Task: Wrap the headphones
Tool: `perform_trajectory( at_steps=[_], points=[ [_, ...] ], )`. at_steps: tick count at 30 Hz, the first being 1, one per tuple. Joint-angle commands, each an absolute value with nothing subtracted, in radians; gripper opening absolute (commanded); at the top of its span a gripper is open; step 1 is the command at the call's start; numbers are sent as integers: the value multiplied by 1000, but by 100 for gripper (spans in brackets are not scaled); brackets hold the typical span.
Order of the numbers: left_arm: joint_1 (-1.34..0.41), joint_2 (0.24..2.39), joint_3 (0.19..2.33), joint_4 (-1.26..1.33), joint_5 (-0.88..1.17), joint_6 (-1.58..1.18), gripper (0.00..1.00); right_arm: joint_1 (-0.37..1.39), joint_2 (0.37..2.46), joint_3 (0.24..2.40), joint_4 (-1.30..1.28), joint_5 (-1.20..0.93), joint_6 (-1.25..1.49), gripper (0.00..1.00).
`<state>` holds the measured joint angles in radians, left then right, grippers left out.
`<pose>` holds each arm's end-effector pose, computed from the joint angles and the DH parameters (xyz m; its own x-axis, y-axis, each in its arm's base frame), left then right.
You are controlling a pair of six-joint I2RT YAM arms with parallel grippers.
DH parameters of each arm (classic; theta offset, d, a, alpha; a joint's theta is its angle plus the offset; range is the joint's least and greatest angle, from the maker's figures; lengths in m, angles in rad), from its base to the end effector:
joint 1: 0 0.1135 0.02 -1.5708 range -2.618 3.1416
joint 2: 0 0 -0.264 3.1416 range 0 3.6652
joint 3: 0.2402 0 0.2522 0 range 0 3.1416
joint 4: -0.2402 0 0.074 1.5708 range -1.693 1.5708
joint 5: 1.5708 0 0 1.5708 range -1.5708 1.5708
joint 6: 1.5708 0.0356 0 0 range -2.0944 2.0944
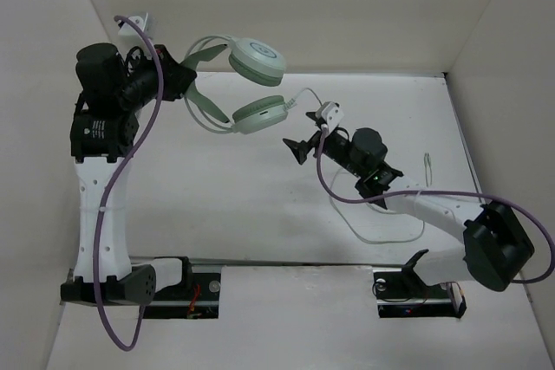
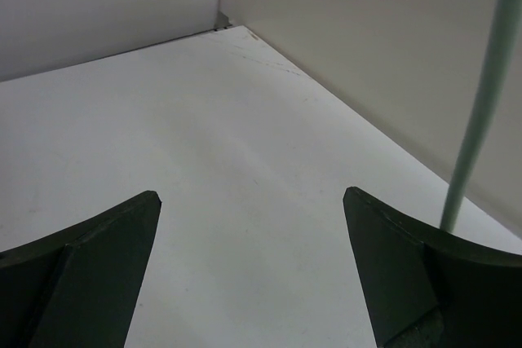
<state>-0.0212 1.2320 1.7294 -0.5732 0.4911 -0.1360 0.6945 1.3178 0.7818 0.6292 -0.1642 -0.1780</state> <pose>0.2236 -0.0215 0.5241 -0.1413 -0.1166 -0.9831 0.4741 0.8638 -0.1706 0.2297 0.1989 0.3057 0.2043 -0.0572 -0.9772 -0.7318 0.6541 -0.1913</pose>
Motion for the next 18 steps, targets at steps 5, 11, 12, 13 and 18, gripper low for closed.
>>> perform_trajectory(
  at_steps=[5,11,12,13,18],
  points=[
    [44,1187,1775,-485,627,-278,0,679,1371,868,744,-137,-156,100],
    [84,1195,1746,-482,591,-246,0,705,1303,887,718,-179,-160,100],
    [91,1195,1727,-473,571,-239,0,715,1283,891,695,-195,-160,100],
    [93,1198,1715,-471,545,-235,0,728,1264,897,666,-205,-158,100],
    [67,1209,1658,-465,433,-189,0,785,1187,900,511,-251,-140,100]
  ],
)
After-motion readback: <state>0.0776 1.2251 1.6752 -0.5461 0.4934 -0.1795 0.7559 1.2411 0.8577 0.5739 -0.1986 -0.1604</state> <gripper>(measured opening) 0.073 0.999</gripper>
